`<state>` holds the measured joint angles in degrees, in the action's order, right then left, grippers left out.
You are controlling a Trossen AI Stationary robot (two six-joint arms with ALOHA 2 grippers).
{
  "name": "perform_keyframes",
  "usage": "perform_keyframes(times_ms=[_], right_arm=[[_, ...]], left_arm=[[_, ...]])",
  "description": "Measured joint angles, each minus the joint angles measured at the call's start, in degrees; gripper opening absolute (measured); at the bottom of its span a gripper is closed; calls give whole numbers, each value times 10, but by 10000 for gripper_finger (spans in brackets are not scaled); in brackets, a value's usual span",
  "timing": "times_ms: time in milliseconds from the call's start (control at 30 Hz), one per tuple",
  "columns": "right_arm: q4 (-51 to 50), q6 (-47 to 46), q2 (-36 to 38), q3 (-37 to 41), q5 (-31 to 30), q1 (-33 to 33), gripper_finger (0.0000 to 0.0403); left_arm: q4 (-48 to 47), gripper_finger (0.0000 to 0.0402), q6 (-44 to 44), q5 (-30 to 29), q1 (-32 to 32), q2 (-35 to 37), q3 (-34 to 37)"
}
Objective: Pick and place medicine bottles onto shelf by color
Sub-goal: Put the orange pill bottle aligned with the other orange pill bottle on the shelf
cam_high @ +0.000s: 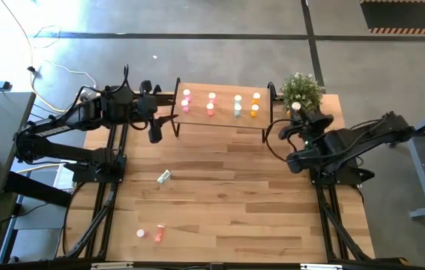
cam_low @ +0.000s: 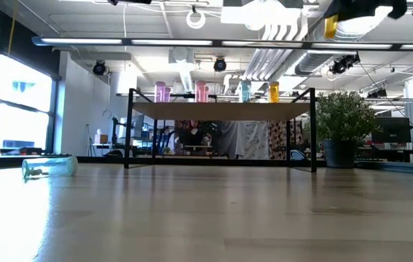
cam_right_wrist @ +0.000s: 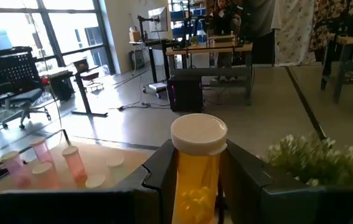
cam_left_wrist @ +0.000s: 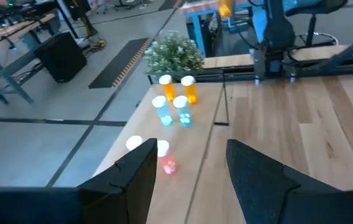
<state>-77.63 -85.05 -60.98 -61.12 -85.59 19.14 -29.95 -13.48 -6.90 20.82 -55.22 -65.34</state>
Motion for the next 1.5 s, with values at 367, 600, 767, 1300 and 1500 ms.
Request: perform_keyframes(times_ms=[367,600,767,1300,1500], right_arm=[[285,76,-1,155,5,0,94],[488,256,-1,190,55,-6,94],[575,390,-2,190,84,-35,94],[751,430,-93,190,109,-83,94],[835,478,-133,190,94,-75,94]], left_arm=[[3,184,0,0,34,0,0],[3,184,-2,-6,47,0,0],[3,184,-2,-12,57,0,0],[3,184,-2,-12,63,0,0],[3,184,-2,-12,63,0,0]])
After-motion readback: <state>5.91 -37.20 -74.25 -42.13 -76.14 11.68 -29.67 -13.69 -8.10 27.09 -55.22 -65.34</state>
